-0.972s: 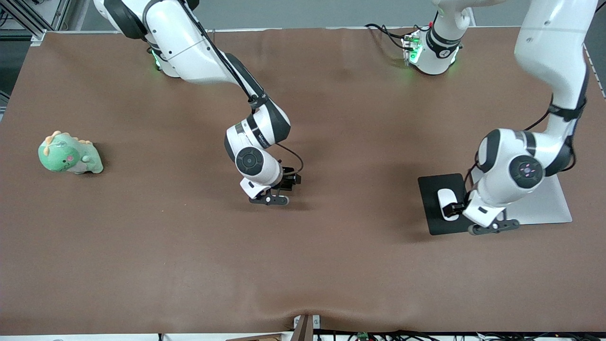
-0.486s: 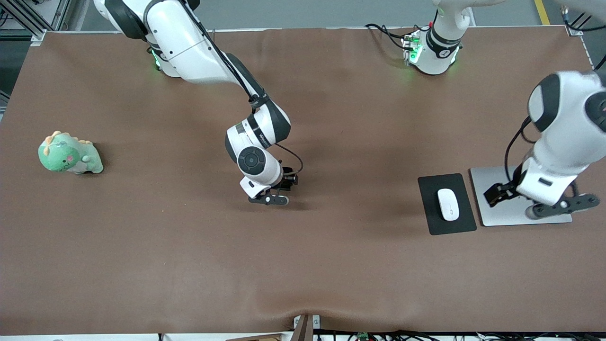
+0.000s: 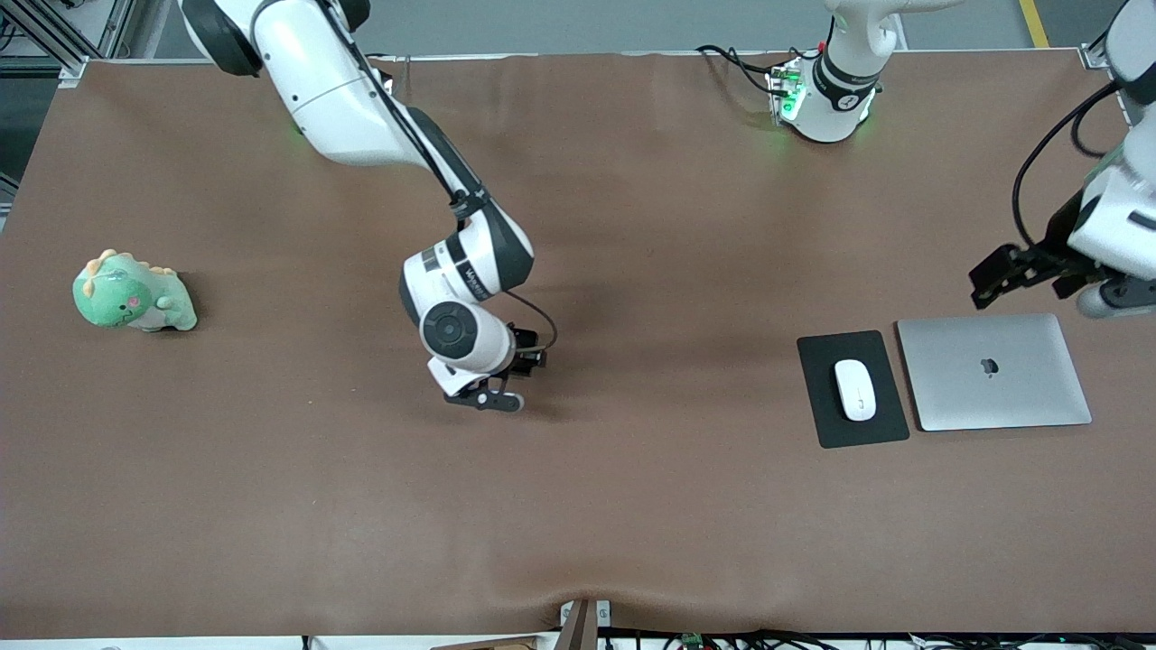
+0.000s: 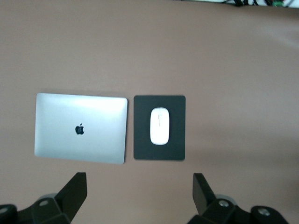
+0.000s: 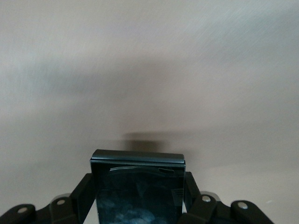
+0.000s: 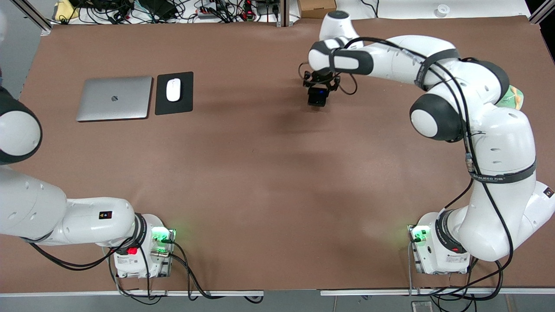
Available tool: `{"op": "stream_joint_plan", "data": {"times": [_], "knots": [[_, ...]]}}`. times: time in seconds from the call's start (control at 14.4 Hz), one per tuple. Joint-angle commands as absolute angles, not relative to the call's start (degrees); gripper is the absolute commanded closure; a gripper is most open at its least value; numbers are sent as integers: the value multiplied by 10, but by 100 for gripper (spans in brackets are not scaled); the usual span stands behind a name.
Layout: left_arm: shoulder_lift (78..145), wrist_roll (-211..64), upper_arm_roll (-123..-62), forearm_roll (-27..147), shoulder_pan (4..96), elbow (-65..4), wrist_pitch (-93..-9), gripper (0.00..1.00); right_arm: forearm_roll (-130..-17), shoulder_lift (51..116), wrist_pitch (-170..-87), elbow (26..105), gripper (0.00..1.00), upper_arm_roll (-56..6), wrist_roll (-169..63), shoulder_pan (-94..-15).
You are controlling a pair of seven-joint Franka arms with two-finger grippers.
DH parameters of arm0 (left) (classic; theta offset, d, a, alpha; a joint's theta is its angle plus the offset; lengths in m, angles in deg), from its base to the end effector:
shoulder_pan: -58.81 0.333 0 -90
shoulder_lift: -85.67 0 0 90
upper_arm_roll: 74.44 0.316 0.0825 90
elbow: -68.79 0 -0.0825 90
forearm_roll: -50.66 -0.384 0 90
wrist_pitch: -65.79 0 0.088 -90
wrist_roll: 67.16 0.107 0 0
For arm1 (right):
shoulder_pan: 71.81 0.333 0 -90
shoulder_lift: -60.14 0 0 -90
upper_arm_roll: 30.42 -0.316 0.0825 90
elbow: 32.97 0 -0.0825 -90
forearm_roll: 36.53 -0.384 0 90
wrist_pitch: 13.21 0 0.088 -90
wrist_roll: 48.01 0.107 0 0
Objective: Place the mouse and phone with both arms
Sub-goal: 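Lift the phone with the right gripper while the left gripper withdraws, then carry the black phone with the right gripper beside the green plush toy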
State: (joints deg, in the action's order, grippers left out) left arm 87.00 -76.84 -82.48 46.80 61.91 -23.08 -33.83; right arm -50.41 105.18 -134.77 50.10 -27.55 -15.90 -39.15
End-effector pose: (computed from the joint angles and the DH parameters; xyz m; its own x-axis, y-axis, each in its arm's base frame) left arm 0.5756 -0.0427 0.6118 0.9900 0.0721 0.1209 0.0780 -0.9960 -0.0443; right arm 0.6085 0.3679 0.2107 0.9702 -0.1568 -0.1845 -0.1715 -0.9829 -0.0664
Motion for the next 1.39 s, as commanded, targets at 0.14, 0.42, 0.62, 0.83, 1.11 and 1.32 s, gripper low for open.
{"op": "stream_joint_plan", "data": {"times": [0.14, 0.42, 0.62, 0.83, 1.11, 1.32], "knots": [[822, -733, -802, 485, 603, -226, -256, 0, -483, 1023, -1282, 509, 100, -280, -207, -454], [801, -730, -799, 488, 593, -238, -225, 0, -428, 984, -1233, 549, 100, -265, -278, -492], [800, -728, -803, 487, 597, -229, -211, 0, -419, 938, -1234, 609, 100, -265, -362, -543], [799, -728, -800, 488, 600, -227, -210, 0, -417, 913, -1240, 651, 100, -265, -422, -584], [801, -737, -798, 486, 601, -206, -194, 0, -411, 877, -1303, 735, 100, -261, -495, -635], [800, -729, -800, 489, 627, -207, -192, 0, -409, 870, -1329, 766, 100, -259, -540, -663]]}}
